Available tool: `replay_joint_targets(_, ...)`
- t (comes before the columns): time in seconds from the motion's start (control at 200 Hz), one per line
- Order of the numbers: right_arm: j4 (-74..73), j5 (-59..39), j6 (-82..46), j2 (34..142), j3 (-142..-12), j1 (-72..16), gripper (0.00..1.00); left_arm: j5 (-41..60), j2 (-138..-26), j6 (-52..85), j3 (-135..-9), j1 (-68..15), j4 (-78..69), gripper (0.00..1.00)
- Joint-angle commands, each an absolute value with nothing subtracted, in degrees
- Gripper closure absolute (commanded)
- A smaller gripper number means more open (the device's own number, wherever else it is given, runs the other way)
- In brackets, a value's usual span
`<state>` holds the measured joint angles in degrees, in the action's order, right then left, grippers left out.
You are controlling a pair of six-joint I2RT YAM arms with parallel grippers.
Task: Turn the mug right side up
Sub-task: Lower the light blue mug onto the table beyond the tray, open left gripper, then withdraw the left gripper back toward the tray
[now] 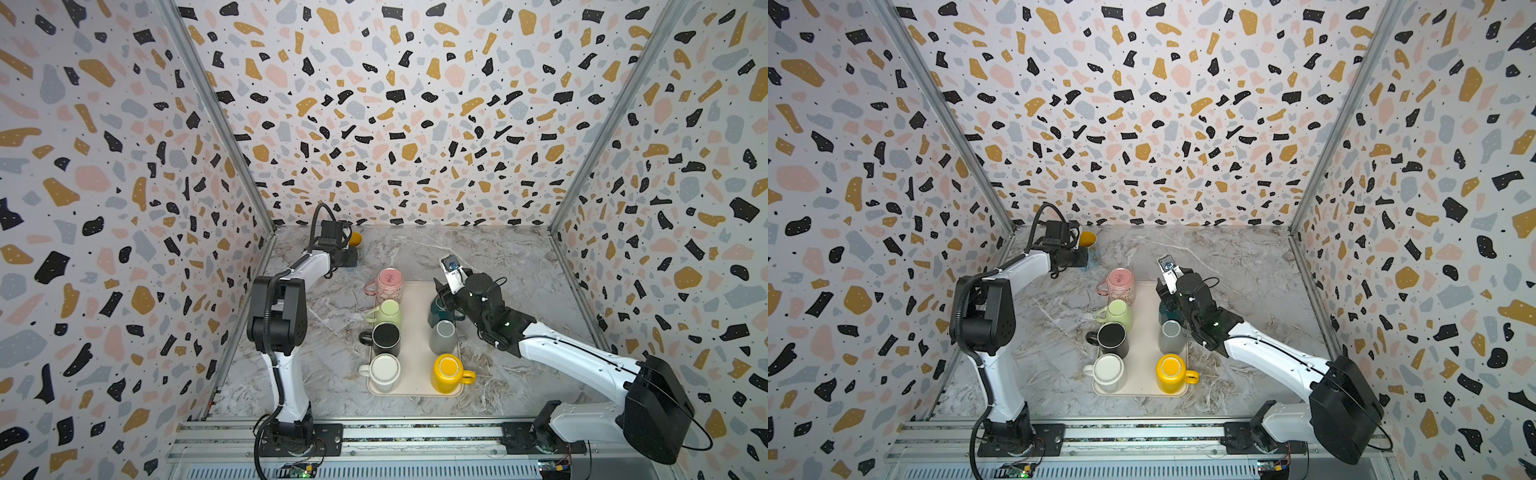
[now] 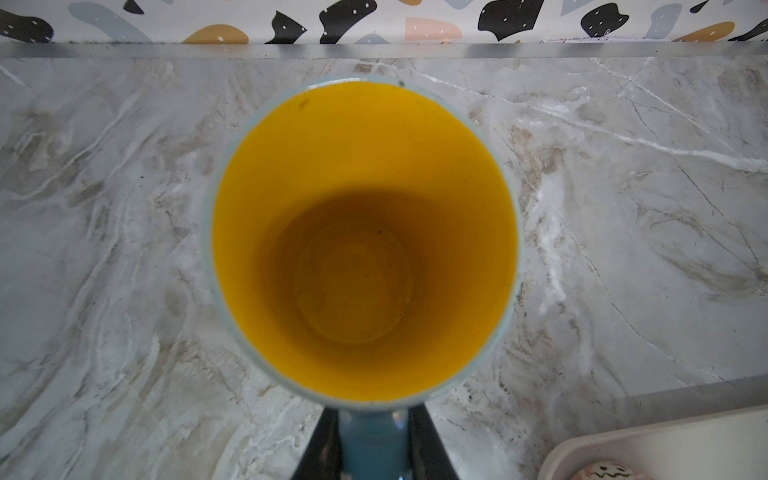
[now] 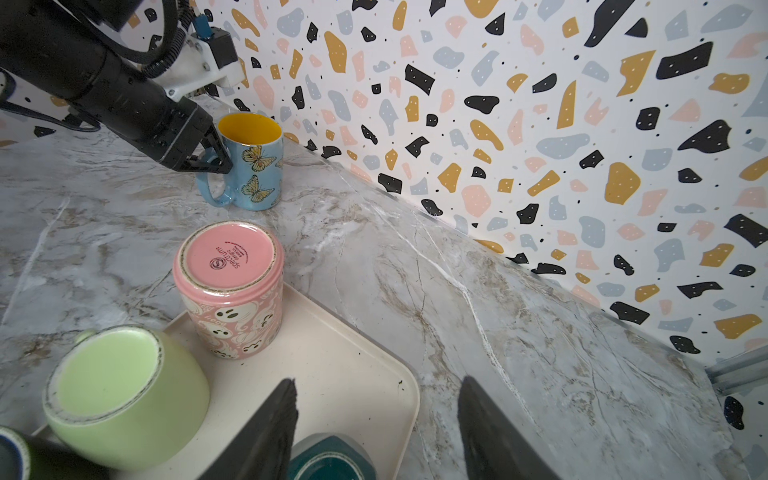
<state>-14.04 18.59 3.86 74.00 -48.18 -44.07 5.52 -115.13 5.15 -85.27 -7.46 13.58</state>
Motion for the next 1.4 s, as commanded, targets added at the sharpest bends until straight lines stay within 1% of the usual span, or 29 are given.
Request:
replay_joint_targets(0.0, -13.7, 18.4, 2.9, 73.8, -50.9, -43.8, 0.36, 5.5, -112.3, 4.1, -84.7, -7.3, 11.4, 0.74)
replay_joint_targets(0.13, -13.7, 18.2, 2.6, 74.0, -51.0, -43.8, 0.36, 5.1, -112.1, 3.8, -84.9, -7.3, 12.1, 0.60)
replay_joint_targets(0.3, -13.7, 17.9, 2.4, 74.1, -51.0, -43.8, 0.35, 5.7, -110.1, 3.9, -84.4, -7.3, 12.3, 0.52)
replay_joint_targets(0.441, -13.5, 17.8, 2.2, 74.0, -51.0, -43.8, 0.35, 6.6, -107.1, 4.5, -83.8, -7.3, 14.0, 0.49)
replay_joint_targets(0.591, -13.4, 17.7, 1.9, 73.8, -50.8, -43.8, 0.34, 8.3, -100.9, 6.3, -81.0, -7.3, 15.7, 0.48)
replay_joint_targets(0.786, -13.7, 17.0, 1.2, 73.7, -50.9, -43.8, 0.34, 16.7, -89.6, 13.1, -74.6, -7.4, 14.6, 0.47)
replay_joint_targets(0.906, -13.8, 16.2, 0.6, 73.7, -51.3, -43.8, 0.33, 22.8, -82.3, 24.0, -67.4, -7.5, 8.0, 0.47)
replay_joint_targets(1.041, -13.9, 15.7, -0.1, 73.7, -51.6, -43.8, 0.33, 27.7, -75.8, 42.8, -58.1, -7.5, -3.6, 0.46)
replay_joint_targets(1.261, -13.4, 15.8, -0.6, 73.0, -51.7, -43.8, 0.33, 26.9, -70.7, 68.8, -49.5, -7.4, -13.9, 0.45)
replay_joint_targets(1.392, -13.4, 16.2, -1.1, 72.4, -51.2, -43.8, 0.32, 26.3, -69.7, 88.2, -41.2, -7.4, -29.2, 0.46)
